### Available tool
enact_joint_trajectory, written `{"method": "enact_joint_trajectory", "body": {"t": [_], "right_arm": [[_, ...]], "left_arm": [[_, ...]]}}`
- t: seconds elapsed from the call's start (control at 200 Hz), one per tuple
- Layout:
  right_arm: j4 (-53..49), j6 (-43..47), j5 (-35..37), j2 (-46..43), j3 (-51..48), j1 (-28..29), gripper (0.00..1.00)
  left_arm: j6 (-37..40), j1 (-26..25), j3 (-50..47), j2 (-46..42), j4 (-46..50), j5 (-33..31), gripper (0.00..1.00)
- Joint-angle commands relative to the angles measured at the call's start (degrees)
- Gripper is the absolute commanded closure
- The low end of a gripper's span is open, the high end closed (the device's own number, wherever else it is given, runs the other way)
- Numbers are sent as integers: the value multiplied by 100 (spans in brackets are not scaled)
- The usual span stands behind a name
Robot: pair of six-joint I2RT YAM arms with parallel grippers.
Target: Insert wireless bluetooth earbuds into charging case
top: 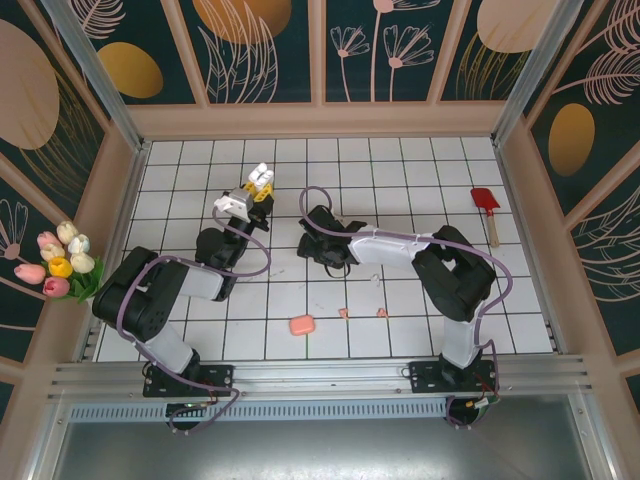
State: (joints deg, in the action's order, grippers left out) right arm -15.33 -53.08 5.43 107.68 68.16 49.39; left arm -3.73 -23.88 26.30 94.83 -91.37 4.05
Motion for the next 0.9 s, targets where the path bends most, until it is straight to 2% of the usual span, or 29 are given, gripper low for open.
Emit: {"method": "enact_joint_trajectory", "body": {"t": [0.0, 0.45, 0.891], "right_arm": [[160, -115, -147, 93, -81, -30, 34], [329, -26, -183, 153, -119, -440, 34], [99, 262, -243, 372, 338, -950, 35]], "left_arm": [[-60, 32, 105, -155, -796, 104, 100], [-100, 30, 71, -164, -834, 113, 100], [-179, 32, -6, -211, -907, 104, 100]]}}
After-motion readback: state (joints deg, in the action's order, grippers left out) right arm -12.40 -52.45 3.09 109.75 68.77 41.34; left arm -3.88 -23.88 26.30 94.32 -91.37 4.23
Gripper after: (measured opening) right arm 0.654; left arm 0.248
